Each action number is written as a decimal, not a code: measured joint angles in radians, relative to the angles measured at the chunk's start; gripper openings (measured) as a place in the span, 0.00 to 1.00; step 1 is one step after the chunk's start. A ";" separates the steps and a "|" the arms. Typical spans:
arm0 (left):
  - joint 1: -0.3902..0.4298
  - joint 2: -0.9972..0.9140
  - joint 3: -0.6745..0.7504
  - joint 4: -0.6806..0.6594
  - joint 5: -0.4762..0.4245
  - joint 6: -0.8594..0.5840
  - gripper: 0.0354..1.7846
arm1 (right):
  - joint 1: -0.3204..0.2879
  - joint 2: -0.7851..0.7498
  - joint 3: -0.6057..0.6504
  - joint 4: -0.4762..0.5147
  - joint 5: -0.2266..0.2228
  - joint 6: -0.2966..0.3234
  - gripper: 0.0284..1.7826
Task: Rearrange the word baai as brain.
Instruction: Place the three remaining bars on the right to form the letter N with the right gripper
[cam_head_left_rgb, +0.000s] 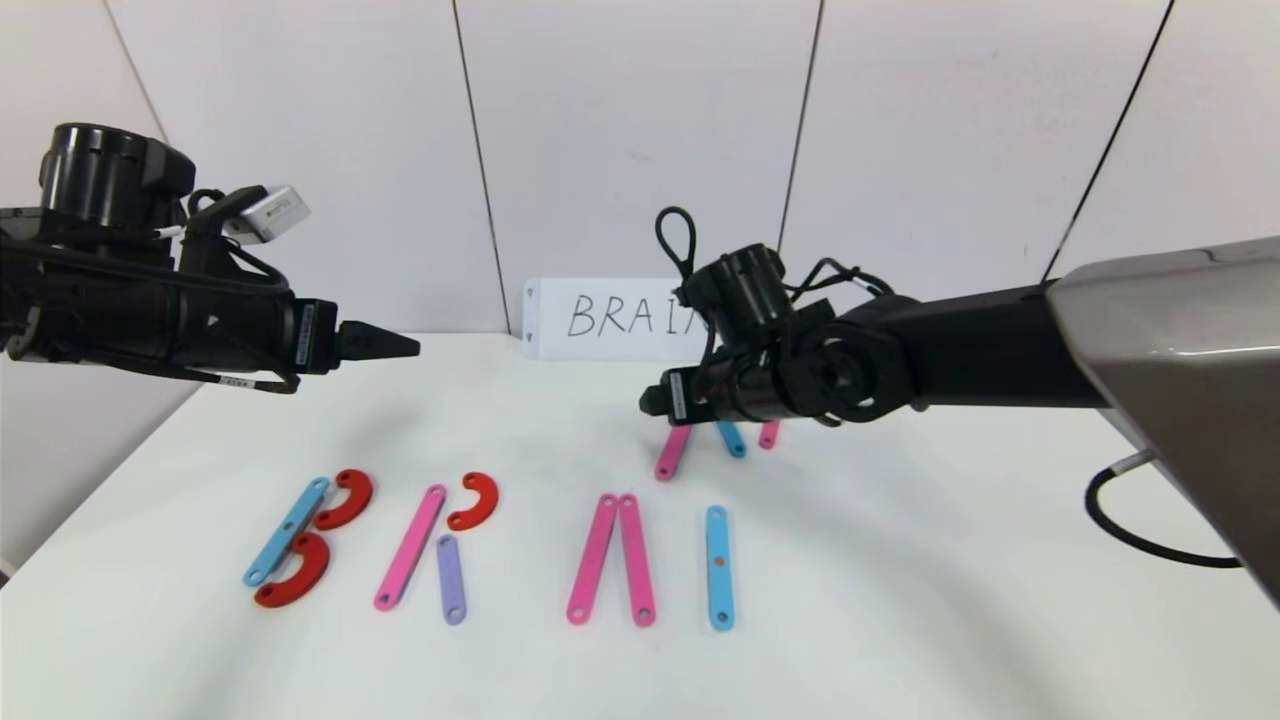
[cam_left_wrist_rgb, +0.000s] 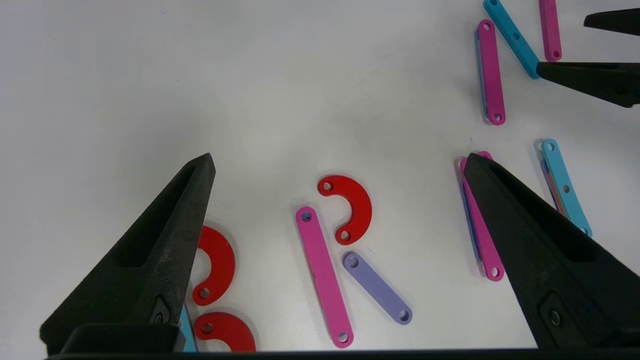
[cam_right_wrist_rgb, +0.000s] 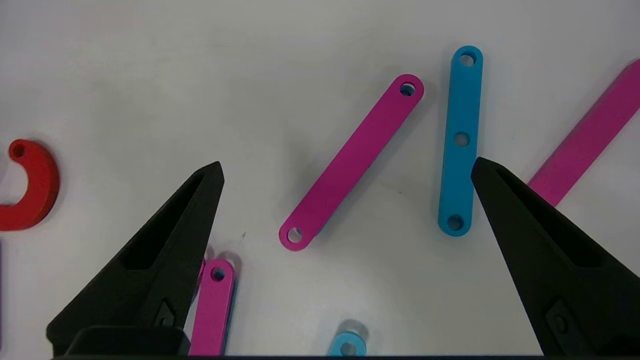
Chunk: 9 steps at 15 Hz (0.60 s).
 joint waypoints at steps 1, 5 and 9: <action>0.003 0.005 -0.004 0.000 0.000 0.000 0.97 | 0.001 0.031 -0.022 0.000 -0.012 0.019 0.97; 0.006 0.023 -0.011 0.000 0.001 -0.001 0.97 | 0.018 0.123 -0.057 -0.002 -0.044 0.053 0.97; 0.005 0.031 -0.012 0.005 0.000 -0.001 0.97 | 0.030 0.164 -0.069 -0.003 -0.044 0.054 0.97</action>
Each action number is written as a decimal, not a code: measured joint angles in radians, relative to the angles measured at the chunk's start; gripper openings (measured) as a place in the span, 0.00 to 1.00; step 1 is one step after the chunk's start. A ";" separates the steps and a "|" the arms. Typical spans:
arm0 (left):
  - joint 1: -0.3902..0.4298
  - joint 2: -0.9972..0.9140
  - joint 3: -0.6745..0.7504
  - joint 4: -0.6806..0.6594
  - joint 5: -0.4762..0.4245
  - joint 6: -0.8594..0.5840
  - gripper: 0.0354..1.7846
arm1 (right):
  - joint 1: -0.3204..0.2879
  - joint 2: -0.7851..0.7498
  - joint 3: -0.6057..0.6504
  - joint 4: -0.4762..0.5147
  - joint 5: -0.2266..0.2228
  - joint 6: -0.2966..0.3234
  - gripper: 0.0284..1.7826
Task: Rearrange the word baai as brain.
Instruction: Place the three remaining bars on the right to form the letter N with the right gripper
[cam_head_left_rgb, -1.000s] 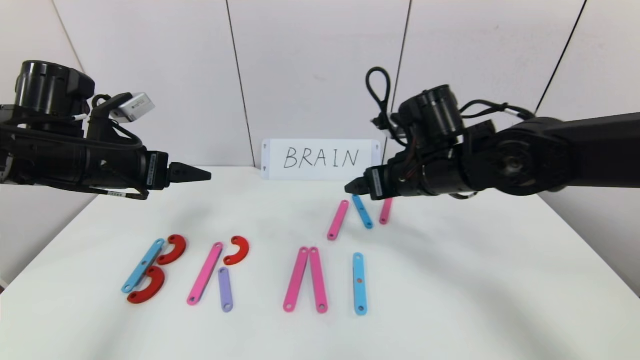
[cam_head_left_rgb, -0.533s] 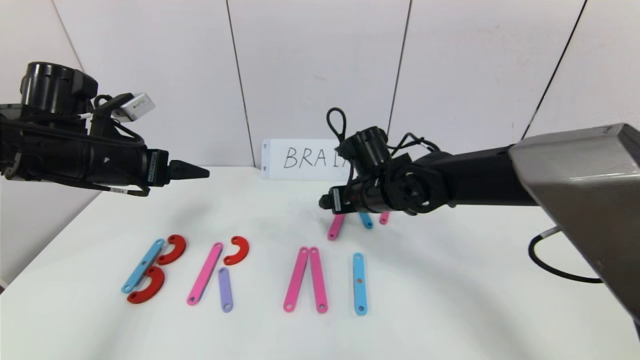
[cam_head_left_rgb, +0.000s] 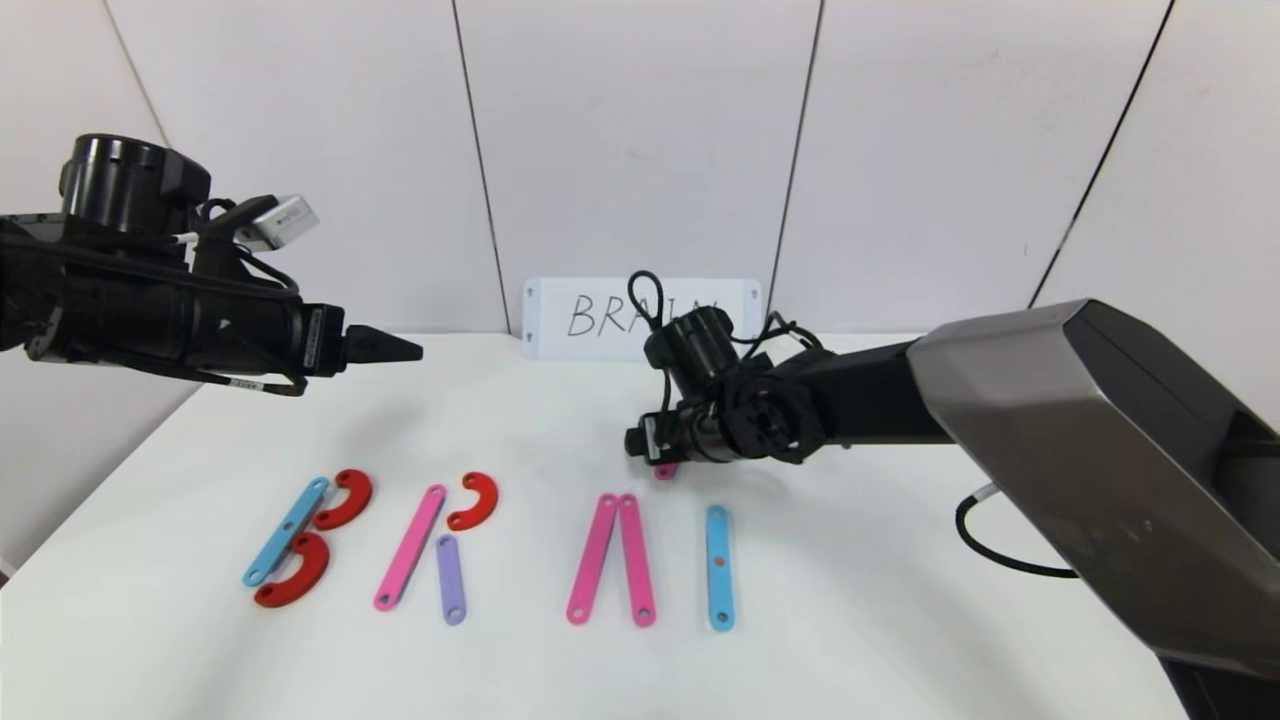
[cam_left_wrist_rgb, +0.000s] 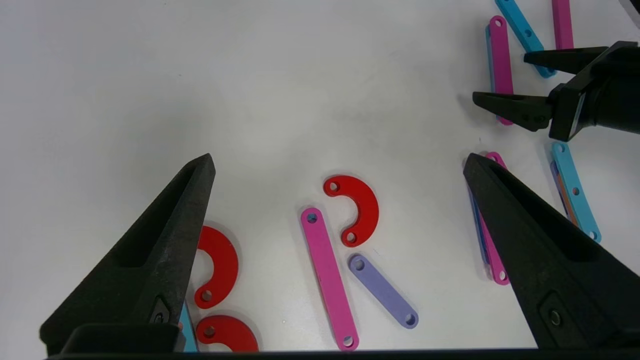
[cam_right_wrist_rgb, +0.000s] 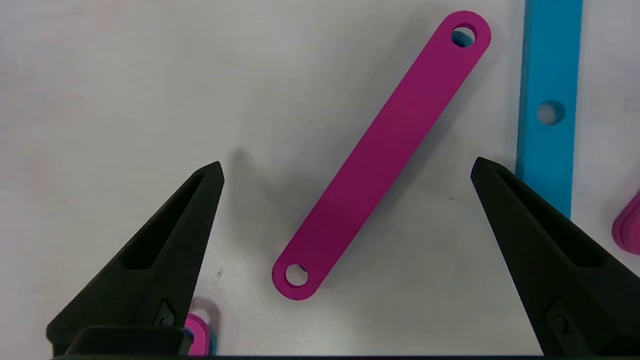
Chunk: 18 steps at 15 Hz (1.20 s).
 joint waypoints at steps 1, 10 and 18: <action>0.000 0.002 0.000 0.000 0.000 0.001 0.97 | 0.000 0.006 -0.003 0.000 0.000 0.000 0.96; -0.002 0.006 0.001 0.002 -0.001 0.001 0.97 | -0.003 0.032 -0.023 0.000 -0.002 0.000 0.27; -0.003 0.006 0.003 0.001 -0.003 0.001 0.97 | -0.005 -0.027 0.013 0.005 -0.025 0.018 0.15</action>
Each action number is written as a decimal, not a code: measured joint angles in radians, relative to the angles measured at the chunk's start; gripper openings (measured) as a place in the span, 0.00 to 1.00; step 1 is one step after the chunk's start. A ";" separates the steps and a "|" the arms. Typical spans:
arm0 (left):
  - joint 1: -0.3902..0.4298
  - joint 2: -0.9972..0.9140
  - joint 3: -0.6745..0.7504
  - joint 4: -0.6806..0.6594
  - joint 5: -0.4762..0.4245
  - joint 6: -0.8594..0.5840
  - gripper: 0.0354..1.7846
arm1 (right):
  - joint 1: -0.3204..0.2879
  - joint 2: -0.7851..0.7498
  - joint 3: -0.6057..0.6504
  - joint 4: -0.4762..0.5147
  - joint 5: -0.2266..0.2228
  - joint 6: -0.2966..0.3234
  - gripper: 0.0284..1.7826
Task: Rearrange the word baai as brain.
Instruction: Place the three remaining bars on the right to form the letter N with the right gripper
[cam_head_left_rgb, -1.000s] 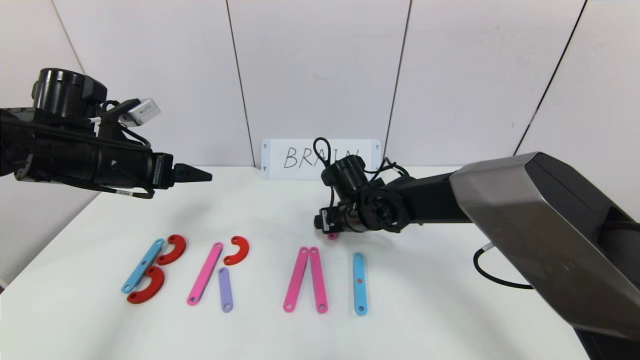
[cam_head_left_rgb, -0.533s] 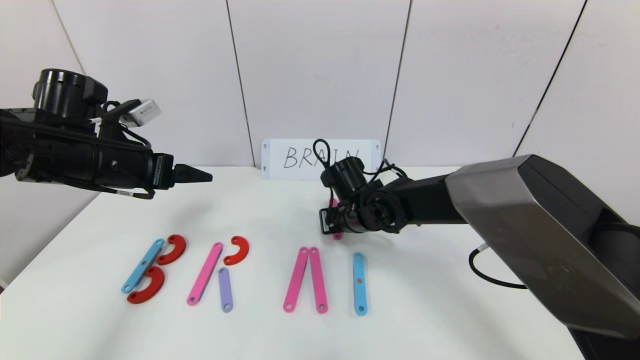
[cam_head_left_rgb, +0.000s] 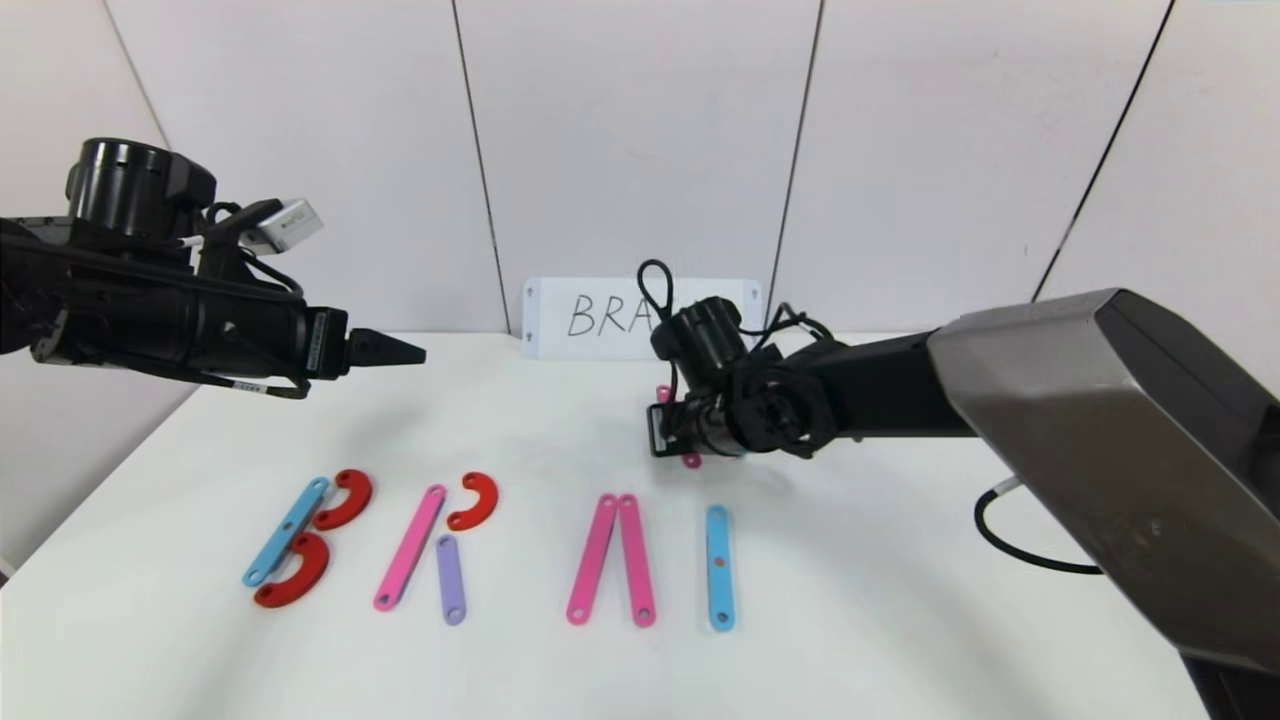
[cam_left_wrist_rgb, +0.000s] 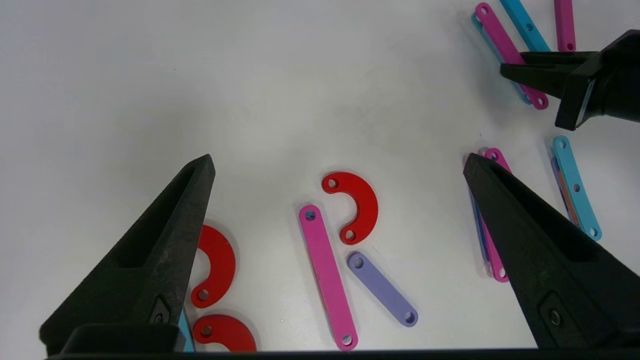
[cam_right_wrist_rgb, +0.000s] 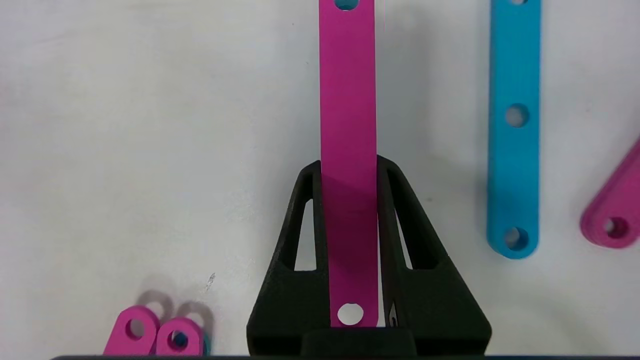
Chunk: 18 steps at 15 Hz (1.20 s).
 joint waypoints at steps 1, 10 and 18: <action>0.000 0.000 0.000 0.000 0.000 0.000 0.97 | 0.000 -0.029 0.024 0.000 -0.002 0.001 0.15; -0.001 -0.001 -0.001 0.001 -0.002 -0.001 0.97 | 0.021 -0.421 0.540 -0.024 -0.079 0.140 0.15; -0.001 -0.004 0.000 0.001 -0.003 -0.001 0.97 | 0.038 -0.454 0.803 -0.207 -0.089 0.190 0.15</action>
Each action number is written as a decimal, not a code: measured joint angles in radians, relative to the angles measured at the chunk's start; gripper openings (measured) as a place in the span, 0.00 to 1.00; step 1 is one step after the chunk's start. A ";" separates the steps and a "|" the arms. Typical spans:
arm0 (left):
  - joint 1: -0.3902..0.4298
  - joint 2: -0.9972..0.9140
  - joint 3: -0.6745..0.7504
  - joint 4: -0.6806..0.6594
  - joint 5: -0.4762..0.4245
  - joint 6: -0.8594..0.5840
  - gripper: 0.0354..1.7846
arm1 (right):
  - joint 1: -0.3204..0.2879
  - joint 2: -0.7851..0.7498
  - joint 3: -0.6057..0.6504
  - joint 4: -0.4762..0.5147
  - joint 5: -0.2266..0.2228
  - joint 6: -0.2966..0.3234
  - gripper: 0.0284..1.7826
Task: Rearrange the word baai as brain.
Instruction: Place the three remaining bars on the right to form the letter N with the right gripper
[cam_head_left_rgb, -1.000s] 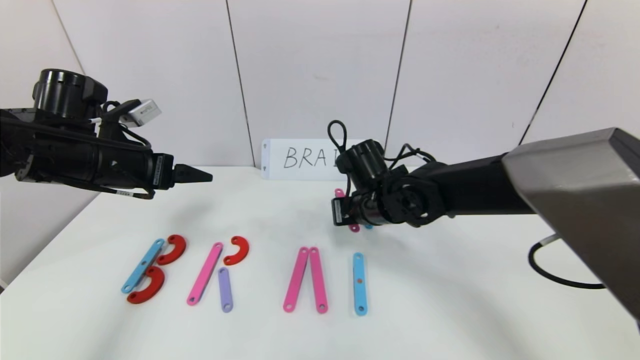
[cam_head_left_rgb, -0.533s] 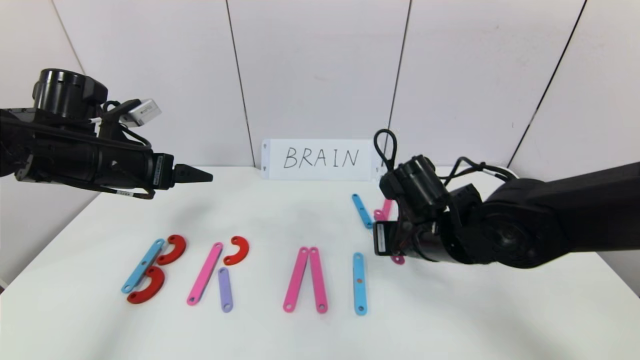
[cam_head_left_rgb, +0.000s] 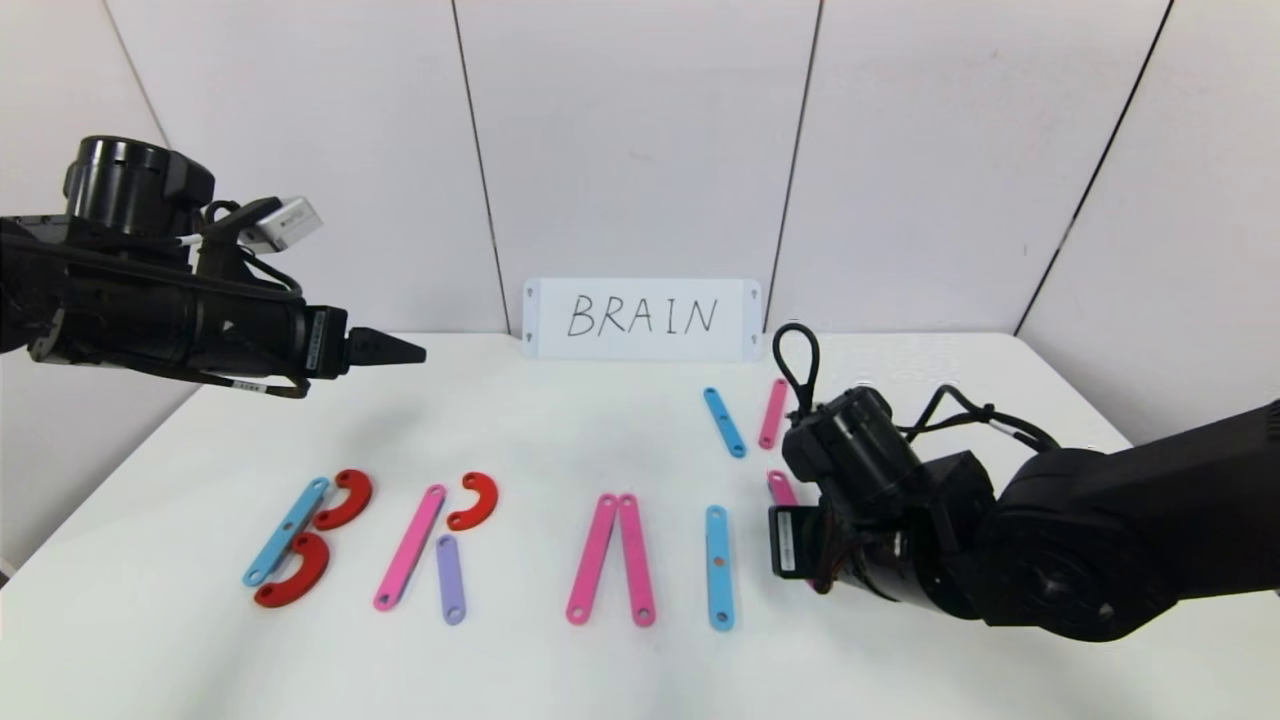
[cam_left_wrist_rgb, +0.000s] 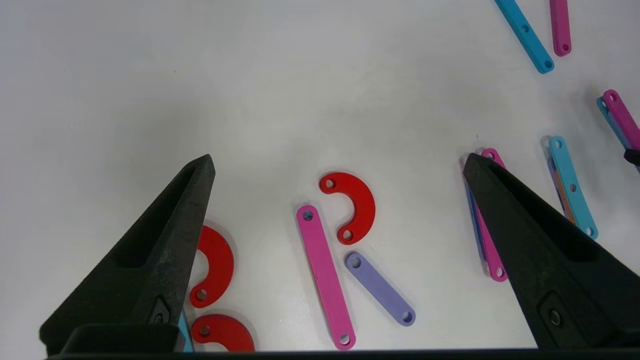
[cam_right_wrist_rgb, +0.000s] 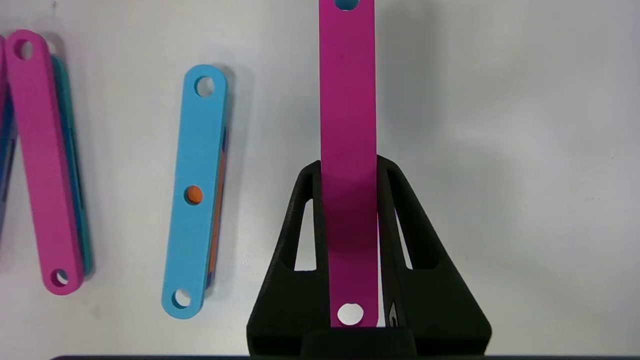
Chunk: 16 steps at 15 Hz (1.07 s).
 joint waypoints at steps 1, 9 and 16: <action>0.000 0.000 0.000 0.000 0.000 0.000 0.97 | -0.001 0.007 0.002 -0.009 0.003 0.000 0.15; -0.003 0.004 0.000 0.000 -0.001 0.000 0.97 | -0.004 0.032 0.021 -0.018 0.007 0.016 0.28; -0.012 0.007 0.004 0.002 0.000 0.000 0.97 | -0.016 0.018 0.006 -0.021 0.005 0.016 0.87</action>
